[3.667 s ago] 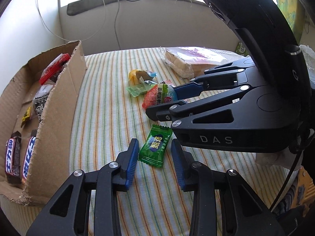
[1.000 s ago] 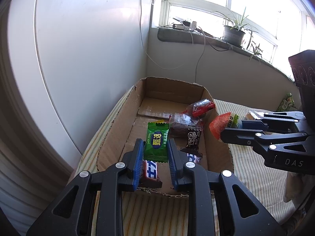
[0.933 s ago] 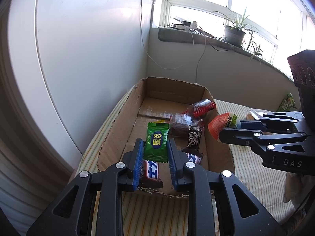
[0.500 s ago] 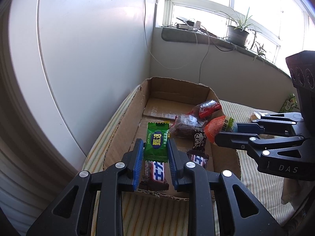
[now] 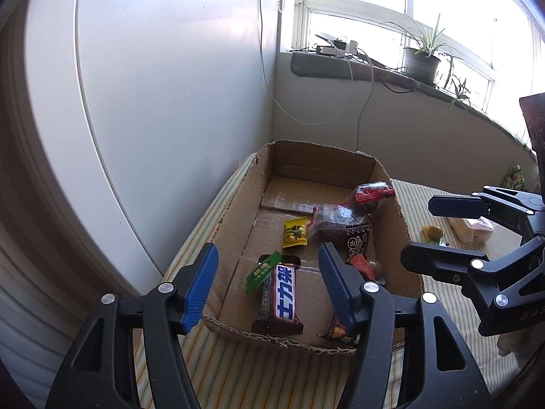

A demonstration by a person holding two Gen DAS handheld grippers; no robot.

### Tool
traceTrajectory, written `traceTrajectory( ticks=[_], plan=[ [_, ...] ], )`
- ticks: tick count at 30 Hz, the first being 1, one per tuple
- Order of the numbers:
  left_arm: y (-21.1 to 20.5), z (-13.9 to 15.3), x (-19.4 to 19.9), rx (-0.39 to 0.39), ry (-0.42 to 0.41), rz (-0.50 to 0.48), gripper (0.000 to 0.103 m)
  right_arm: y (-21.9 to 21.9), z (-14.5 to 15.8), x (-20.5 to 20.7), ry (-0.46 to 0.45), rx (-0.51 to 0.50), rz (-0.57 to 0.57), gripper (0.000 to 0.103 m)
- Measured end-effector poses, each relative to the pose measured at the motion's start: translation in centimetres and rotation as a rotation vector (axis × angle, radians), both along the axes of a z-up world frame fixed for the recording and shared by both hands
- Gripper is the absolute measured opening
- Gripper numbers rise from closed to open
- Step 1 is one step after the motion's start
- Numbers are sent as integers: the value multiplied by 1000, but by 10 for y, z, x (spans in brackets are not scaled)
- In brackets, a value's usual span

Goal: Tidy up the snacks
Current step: 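Drop the green candy into the box with the left tool while the right tool drops a round candy, then grasp the clear green candy with the left tool while the right tool grasps the pink pastry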

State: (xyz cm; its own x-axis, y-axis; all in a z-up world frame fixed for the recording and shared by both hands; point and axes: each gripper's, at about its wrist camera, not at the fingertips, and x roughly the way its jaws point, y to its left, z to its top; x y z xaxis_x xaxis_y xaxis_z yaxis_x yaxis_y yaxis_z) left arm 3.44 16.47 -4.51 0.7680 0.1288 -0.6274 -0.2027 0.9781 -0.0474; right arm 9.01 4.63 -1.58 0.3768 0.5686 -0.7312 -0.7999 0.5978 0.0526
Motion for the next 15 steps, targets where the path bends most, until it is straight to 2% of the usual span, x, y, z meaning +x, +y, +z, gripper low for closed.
traceTrajectory(
  ticks=[1, 7, 15],
  plan=[
    [0, 1, 0, 5, -2, 0, 69, -1, 0, 0, -3, -2, 0, 85],
    [-2, 5, 0, 16, -7, 2, 76, -10, 3, 0, -13, -11, -19, 85],
    [-12, 11, -4, 23, -18, 7, 80, -33, 9, -3, -29, -8, -46, 85]
  ],
)
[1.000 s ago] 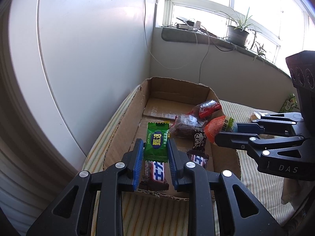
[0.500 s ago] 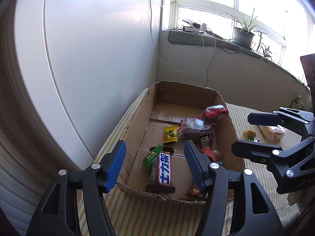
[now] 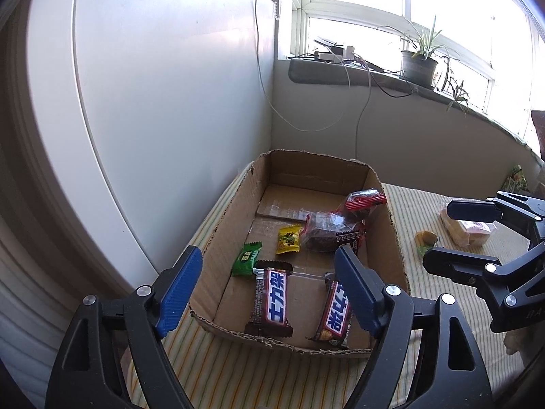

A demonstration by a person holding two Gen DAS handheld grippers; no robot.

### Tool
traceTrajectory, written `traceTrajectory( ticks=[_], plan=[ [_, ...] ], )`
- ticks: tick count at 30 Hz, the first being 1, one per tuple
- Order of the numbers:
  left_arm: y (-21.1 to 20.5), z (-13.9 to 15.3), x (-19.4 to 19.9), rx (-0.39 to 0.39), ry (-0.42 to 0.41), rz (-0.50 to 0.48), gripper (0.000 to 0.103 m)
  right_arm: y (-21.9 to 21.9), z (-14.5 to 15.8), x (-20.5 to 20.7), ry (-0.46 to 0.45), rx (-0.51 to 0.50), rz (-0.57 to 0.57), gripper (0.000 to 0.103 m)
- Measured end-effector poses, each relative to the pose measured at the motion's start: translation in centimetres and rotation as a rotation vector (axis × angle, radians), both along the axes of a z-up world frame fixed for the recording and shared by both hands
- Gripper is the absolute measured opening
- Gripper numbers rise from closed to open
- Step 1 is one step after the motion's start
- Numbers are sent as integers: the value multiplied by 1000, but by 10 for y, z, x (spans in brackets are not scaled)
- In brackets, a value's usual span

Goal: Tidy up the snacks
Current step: 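Grasp the clear green candy with the left tool while the right tool grasps the pink pastry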

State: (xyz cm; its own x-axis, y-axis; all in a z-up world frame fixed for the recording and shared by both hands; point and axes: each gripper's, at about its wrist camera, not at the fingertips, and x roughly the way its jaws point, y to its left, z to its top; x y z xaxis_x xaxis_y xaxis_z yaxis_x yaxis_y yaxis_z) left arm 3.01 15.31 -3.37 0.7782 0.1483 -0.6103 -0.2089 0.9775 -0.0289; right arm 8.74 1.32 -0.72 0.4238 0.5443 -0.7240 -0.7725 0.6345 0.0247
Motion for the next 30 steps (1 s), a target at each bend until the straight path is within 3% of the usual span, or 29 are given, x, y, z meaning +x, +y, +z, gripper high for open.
traceTrajectory(
  ticks=[25, 27, 30],
  plan=[
    [-91, 9, 15, -6, -30, -208, 80, -130, -42, 19, 74, -33, -172, 85],
    [-101, 7, 18, -9, -26, -234, 77, -135, -47, 22, 83, -31, -179, 85],
    [-116, 4, 25, -21, -8, -275, 65, -137, -54, 28, 99, -37, -184, 76]
  ],
)
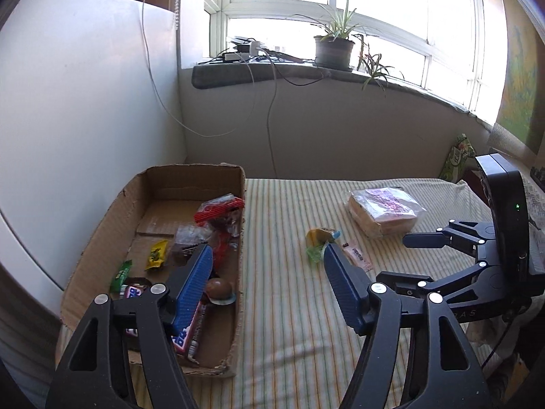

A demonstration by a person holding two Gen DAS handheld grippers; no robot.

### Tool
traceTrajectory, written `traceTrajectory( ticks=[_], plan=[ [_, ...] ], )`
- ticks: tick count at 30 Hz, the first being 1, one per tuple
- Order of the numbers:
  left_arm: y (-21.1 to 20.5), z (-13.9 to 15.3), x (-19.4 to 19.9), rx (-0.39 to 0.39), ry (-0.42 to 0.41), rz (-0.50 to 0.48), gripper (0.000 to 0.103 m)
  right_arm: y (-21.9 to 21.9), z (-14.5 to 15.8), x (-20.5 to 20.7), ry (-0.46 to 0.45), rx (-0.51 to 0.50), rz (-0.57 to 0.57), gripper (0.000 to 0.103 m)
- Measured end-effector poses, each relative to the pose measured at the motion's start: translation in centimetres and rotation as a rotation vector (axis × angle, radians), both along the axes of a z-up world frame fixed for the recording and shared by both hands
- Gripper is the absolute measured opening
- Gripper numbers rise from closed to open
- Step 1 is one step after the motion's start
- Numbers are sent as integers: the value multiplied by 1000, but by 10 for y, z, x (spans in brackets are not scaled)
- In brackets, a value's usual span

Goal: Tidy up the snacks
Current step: 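Grasp the clear green candy with the left tool while the right tool grasps the pink pastry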

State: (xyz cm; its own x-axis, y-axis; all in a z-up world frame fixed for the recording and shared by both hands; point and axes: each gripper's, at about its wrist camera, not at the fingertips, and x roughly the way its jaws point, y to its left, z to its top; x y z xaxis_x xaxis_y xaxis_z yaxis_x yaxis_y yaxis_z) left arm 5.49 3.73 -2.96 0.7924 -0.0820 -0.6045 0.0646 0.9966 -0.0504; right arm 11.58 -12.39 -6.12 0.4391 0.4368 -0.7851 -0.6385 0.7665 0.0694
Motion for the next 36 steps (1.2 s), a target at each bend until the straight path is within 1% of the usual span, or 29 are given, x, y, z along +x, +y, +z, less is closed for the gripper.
traceTrajectory(
  ticks=[2, 5, 6, 8, 11, 15, 21, 28, 30, 32, 34, 36],
  plan=[
    [-9, -4, 7, -18, 19, -26, 57, 0, -6, 6, 14, -4, -6, 63],
    [-23, -12, 16, -39, 50, -58, 49, 1, -15, 15, 37, -6, -10, 52],
    [-29, -16, 19, -44, 61, -70, 49, 1, -18, 18, 41, -9, -14, 51],
    [-39, -22, 24, -45, 83, -88, 43, 2, -22, 24, 47, -10, -22, 49],
    [-51, -30, 32, -47, 108, -105, 41, 4, -28, 29, 56, -9, -18, 44],
    [-56, -43, 48, -57, 146, -101, 36, 9, -34, 34, 54, -20, -11, 42],
    [-53, -59, 67, -64, 196, -72, 35, 17, -41, 41, 38, -52, -9, 40],
    [-52, -68, 85, -69, 238, -72, 35, 26, -44, 42, 8, -104, 0, 39],
    [-53, -70, 90, -68, 249, -73, 35, 26, -44, 41, 3, -112, 2, 36],
    [-54, -71, 94, -76, 257, -86, 35, 25, -43, 39, -6, -125, 9, 28],
    [-56, -71, 97, -68, 257, -93, 35, 23, -41, 37, -11, -133, 16, 23],
    [-59, -72, 99, -64, 259, -100, 32, 21, -40, 36, -8, -132, 22, 22]
  ],
)
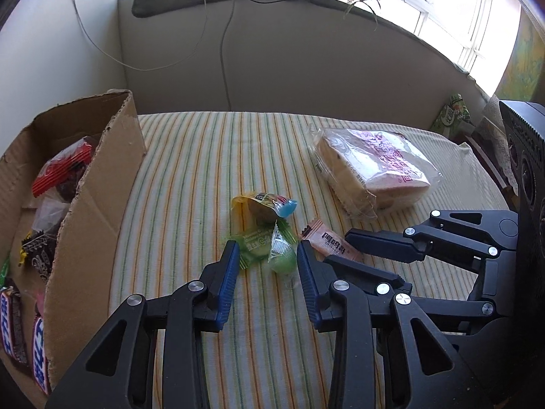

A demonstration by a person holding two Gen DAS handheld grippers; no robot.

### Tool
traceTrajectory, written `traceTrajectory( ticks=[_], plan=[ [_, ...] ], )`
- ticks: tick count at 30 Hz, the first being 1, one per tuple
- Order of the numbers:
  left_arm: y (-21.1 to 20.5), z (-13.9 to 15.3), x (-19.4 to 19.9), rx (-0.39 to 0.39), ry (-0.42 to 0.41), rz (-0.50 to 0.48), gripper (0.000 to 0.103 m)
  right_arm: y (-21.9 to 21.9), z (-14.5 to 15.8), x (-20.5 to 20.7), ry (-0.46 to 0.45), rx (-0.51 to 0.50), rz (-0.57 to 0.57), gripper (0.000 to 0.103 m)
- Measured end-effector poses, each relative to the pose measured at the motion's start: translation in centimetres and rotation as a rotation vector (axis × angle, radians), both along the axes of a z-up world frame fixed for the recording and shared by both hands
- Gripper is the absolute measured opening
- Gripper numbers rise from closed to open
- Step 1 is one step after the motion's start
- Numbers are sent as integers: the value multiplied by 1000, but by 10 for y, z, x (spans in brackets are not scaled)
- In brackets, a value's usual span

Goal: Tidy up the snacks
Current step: 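Grasp the clear green candy with the left tool while the right tool grasps the pink pastry, then carry the green candy into the box with the left tool while the right tool carries the pink pastry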

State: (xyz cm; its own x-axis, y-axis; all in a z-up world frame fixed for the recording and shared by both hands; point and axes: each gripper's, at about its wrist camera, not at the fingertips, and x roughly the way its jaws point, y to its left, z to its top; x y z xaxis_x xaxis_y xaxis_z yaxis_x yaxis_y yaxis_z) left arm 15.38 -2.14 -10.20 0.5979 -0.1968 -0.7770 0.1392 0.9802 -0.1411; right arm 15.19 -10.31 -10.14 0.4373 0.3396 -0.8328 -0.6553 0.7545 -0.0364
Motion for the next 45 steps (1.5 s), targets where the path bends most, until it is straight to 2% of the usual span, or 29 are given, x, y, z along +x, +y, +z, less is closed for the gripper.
traceTrajectory(
  ticks=[5, 9, 10, 17, 30, 39, 45],
  plan=[
    [-7, -3, -3, 15, 0, -23, 23, -9, 1, -2, 1, -2, -1, 22],
    [-11, -4, -1, 30, -3, -32, 22, -21, 2, -4, 0, -9, -20, 22],
    [-12, -5, 0, 35, -2, -35, 15, -25, 2, -4, 6, -2, -27, 22],
    [-15, -5, -6, 33, -13, -33, 13, -34, 5, -5, 7, 22, -54, 22],
    [8, 25, -42, -10, -72, -18, 13, -35, 31, -21, -15, 79, -62, 22],
    [38, 51, -70, -27, -144, 25, 13, -13, 57, -32, -57, 98, -37, 22],
    [66, 61, -79, -12, -175, 84, 13, 13, 73, -31, -80, 122, -8, 22]
  ],
)
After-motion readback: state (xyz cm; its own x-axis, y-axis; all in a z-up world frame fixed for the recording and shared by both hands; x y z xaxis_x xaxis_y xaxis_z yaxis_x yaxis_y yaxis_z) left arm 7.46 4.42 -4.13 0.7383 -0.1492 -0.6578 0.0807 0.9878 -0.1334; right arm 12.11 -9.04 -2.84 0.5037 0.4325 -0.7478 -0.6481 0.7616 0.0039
